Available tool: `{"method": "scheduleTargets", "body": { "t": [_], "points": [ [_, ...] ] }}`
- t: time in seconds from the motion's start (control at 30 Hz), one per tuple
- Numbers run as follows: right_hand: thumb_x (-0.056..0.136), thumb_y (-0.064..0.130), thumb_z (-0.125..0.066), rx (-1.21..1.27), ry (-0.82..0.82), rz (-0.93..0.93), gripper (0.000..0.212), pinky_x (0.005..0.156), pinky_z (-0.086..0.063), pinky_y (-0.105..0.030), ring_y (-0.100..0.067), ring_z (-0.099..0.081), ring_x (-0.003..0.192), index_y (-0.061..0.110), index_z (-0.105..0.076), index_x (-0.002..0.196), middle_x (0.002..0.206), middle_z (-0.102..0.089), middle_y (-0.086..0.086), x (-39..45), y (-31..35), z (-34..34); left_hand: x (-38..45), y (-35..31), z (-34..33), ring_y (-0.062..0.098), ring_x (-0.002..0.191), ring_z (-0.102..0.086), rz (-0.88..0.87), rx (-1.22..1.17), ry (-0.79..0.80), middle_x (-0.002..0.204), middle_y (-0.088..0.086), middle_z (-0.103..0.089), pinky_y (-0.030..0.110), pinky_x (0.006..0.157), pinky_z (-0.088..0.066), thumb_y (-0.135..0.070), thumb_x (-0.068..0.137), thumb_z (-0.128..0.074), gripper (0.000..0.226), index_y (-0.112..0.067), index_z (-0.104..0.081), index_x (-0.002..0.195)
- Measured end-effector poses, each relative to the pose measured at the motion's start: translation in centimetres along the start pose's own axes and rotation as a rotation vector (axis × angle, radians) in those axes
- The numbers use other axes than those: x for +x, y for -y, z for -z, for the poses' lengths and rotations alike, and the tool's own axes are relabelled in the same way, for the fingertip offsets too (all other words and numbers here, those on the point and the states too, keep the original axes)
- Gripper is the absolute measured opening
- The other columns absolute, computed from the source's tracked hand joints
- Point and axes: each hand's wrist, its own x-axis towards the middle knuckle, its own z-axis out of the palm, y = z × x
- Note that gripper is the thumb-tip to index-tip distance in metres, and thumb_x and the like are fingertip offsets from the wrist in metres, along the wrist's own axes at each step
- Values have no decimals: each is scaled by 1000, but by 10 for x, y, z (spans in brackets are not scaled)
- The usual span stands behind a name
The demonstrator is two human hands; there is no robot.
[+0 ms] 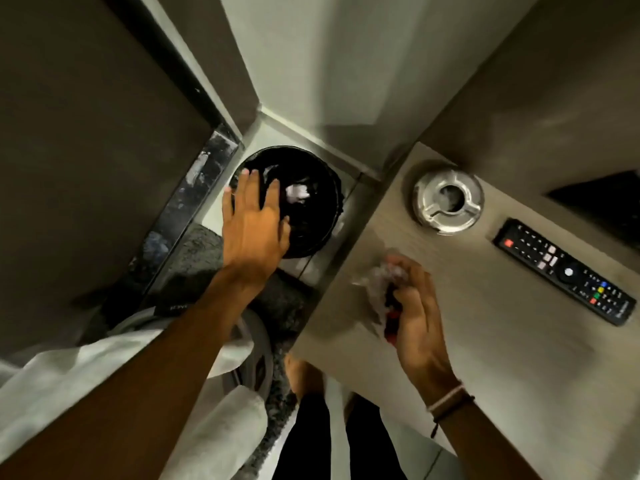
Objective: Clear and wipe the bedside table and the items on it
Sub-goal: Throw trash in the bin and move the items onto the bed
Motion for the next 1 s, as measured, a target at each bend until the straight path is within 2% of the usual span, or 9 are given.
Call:
{"method": "scheduleTargets", "body": {
  "t": [0.13, 0.23, 0.37, 0.43, 0.53, 0.73, 0.8, 0.9, 1.0],
  "points": [
    [98, 9, -58, 39, 139, 47, 37, 89, -54, -15, -6, -56, 117, 23, -57, 133, 140, -47, -4, 25, 42, -31, -10, 30, 20, 39, 138, -38, -14, -118, -144, 150, 23, -37, 52, 114, -38, -14, 93, -58, 51, -8, -44, 141],
    [86, 4, -74, 103, 24, 210, 37, 94, -58, -29, -15, -64, 116, 21, -60, 116, 129, -57, -8, 42, 75, -52, -14, 53, 32, 38, 132, -43, 10, -155, -202, 145, 20, -41, 53, 109, -40, -10, 90, -59, 49, -10, -46, 137],
    [78, 23, -85, -65, -239, 447, 41, 87, -58, -32, -20, -62, 103, 19, -56, 106, 114, -58, -12, 73, 83, -88, -18, 66, 38, 35, 126, -47, 19, -174, -257, 141, 17, -45, 53, 100, -45, -10, 93, -58, 44, -11, -47, 135],
    [79, 34, -83, -374, -116, 389, 49, 103, -52, -41, -24, -54, 124, 16, -58, 118, 133, -53, -12, 90, 73, -109, -19, 68, 38, 33, 124, -50, 22, -173, -274, 139, 17, -46, 51, 98, -46, -13, 95, -56, 40, -11, -48, 134],
    [85, 36, -77, -730, 131, 222, 63, 124, -25, -51, -30, -19, 154, 21, -52, 141, 161, -32, -13, 100, 51, -116, -21, 67, 36, 32, 119, -51, 8, -168, -273, 136, 16, -48, 49, 93, -46, -17, 97, -54, 34, -11, -50, 131],
    [93, 22, -67, -724, -218, 397, 28, 107, -45, -35, -23, -49, 131, 16, -66, 120, 137, -56, -9, 72, 38, -37, -19, 28, 32, 32, 118, -52, -124, -170, -238, 134, 15, -51, 46, 91, -44, -23, 100, -49, 31, -12, -53, 129],
    [93, 18, -67, -741, -335, 442, 24, 98, -49, -37, -26, -52, 118, 11, -66, 116, 126, -60, -13, 63, 28, -3, -18, 3, 29, 33, 118, -53, -196, -162, -219, 134, 16, -52, 46, 91, -44, -26, 100, -49, 34, -11, -54, 130],
    [91, 23, -66, -803, -506, 297, 32, 92, -50, -48, -34, -53, 112, 6, -63, 117, 123, -57, -20, 54, 10, 57, -13, -50, 22, 39, 115, -56, -374, -166, -191, 134, 21, -54, 49, 89, -48, -33, 98, -52, 41, -7, -56, 130],
    [90, 31, -65, -843, -536, 180, 42, 93, -48, -50, -36, -51, 112, 6, -58, 123, 125, -53, -21, 45, -4, 100, -5, -97, 18, 40, 119, -55, -475, -107, -103, 139, 23, -51, 47, 91, -49, -44, 94, -53, 56, -10, -51, 138]
  ]
}}
